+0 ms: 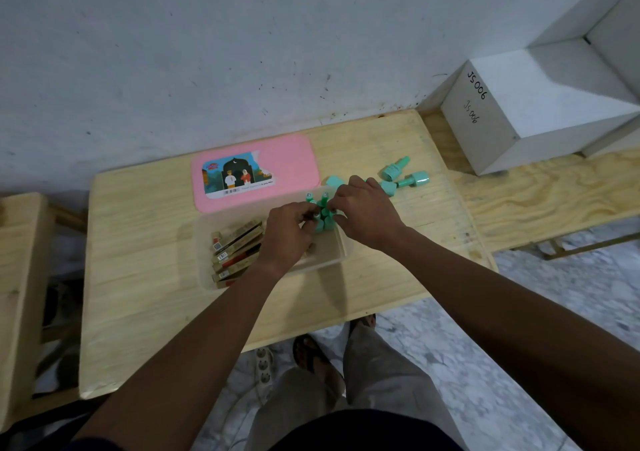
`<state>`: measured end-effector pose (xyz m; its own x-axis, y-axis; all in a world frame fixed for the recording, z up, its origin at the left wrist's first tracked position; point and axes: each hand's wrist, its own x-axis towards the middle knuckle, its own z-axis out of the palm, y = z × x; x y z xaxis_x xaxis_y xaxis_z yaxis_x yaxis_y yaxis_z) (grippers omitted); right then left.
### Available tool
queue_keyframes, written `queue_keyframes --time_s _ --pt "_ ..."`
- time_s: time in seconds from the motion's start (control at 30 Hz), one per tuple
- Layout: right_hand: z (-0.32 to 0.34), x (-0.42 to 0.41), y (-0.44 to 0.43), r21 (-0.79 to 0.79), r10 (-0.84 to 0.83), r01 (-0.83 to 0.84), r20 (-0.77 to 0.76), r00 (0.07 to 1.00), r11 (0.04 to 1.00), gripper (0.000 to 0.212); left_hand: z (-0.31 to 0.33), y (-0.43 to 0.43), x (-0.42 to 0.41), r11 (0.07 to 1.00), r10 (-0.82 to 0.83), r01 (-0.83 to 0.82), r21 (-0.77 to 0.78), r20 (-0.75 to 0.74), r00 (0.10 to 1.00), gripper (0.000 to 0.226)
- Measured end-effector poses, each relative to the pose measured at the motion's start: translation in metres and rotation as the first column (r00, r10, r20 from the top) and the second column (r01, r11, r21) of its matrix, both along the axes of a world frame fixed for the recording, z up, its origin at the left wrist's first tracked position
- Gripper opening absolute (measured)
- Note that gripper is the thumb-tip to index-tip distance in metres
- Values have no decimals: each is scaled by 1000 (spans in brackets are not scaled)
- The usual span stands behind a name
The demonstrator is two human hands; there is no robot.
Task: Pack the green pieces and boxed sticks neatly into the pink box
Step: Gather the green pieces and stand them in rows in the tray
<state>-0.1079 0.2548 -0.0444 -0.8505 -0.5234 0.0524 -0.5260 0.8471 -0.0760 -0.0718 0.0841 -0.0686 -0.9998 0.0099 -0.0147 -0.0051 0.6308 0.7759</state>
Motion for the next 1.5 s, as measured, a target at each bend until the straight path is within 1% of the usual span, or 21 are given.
queue_keyframes --time_s 0.17,0.33,0.43,0.53,0.6,0.7,0.8,0.87,0.9,1.07,1.2,1.3,1.43,1.5 --pt "-3 0 1 -20 8 -8 -12 1000 1000 19 0 1 1 1000 6 -6 -23 -4 1000 26" --pt "0 1 2 -29 14 -14 -8 1000 999 23 2 0 1 999 6 -5 -39 18 1000 30" --pt "5 1 8 -98 -11 9 -18 1000 995 27 7 -3 2 997 9 -9 -77 4 1000 34" --pt "10 -3 22 -224 -135 131 -6 991 966 25 17 -1 -1 994 9 -15 -112 -50 999 34" --pt "14 -8 36 -259 -237 234 22 971 937 21 23 7 -8 992 -2 -9 -124 -87 996 32" --pt "19 -17 60 -248 -384 396 98 918 884 21 34 28 -25 994 -41 29 -105 -115 993 27" --pt "16 -28 82 -212 -506 542 202 838 813 24 39 55 -46 987 -98 81 -139 -124 987 22" --pt "10 -36 96 -191 -544 595 260 797 781 25 39 76 -62 976 -147 130 -174 -89 985 21" --pt "6 -40 103 -181 -545 600 276 791 779 26 38 86 -71 970 -171 157 -187 -60 983 21" --pt "-13 -63 133 -105 -478 514 250 842 851 25 26 137 -122 928 -245 256 -269 75 967 24" --pt "-28 -82 148 -36 -318 337 253 914 941 31 8 166 -165 923 -232 283 -260 208 950 27" --pt "-40 -91 159 -36 -209 228 282 936 973 36 -7 180 -189 921 -238 311 -235 294 926 27" --pt "-52 -102 172 -80 -66 86 224 972 993 25 -16 191 -205 915 -244 333 -230 344 907 24" --pt "-56 -107 178 -97 14 4 184 983 995 24 -16 194 -211 913 -251 343 -220 359 899 25"
